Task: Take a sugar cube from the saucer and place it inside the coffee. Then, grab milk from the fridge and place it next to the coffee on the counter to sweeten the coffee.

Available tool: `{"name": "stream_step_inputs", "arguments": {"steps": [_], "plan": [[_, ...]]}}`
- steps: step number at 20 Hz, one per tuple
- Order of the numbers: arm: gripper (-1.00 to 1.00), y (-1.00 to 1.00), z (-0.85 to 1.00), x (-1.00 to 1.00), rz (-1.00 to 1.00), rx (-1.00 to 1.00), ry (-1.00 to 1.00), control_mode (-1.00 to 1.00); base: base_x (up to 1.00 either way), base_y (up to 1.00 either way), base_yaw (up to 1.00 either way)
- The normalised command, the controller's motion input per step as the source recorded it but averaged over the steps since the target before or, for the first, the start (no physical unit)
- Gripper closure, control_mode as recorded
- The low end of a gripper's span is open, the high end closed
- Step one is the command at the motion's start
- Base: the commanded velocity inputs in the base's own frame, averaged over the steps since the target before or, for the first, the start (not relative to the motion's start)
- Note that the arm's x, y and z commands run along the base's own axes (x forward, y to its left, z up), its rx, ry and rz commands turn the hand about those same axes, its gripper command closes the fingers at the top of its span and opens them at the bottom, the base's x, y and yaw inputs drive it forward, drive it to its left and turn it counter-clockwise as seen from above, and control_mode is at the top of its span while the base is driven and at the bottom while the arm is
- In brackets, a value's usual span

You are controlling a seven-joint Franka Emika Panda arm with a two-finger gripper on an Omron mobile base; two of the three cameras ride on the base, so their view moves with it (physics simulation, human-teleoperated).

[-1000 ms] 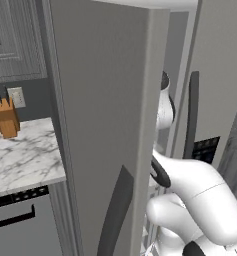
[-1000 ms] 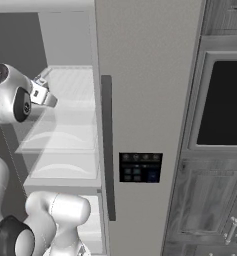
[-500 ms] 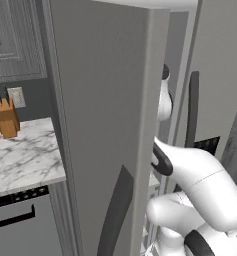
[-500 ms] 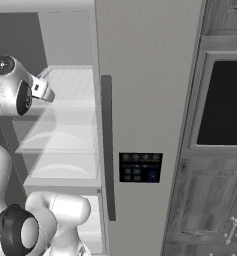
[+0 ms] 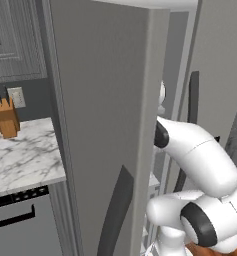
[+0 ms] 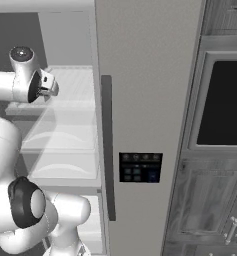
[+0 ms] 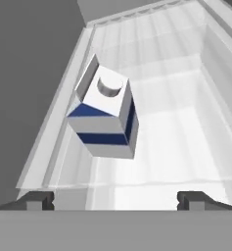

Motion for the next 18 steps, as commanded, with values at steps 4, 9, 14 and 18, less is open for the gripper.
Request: {"name": "stream_step_inputs", "arguments": {"steps": [4, 9, 14, 18], "plan": [[-1.0, 0.39, -0.28, 0.58, 0.0, -0.15, 0.0, -1.0, 0.0, 0.0, 0.0], [-1.0, 0.26, -0.25, 0.33, -0.01, -0.08, 0.0, -1.0, 0.0, 0.0, 0.0], [-1.0, 0.01, -0.15, 0.08, -0.06, -0.06, -0.05, -1.0, 0.0, 0.0, 0.0], [-1.0, 0.0, -0.02, 0.0, -0.1, -0.02, -0.06, -1.0, 0.0, 0.0, 0.0]]}}
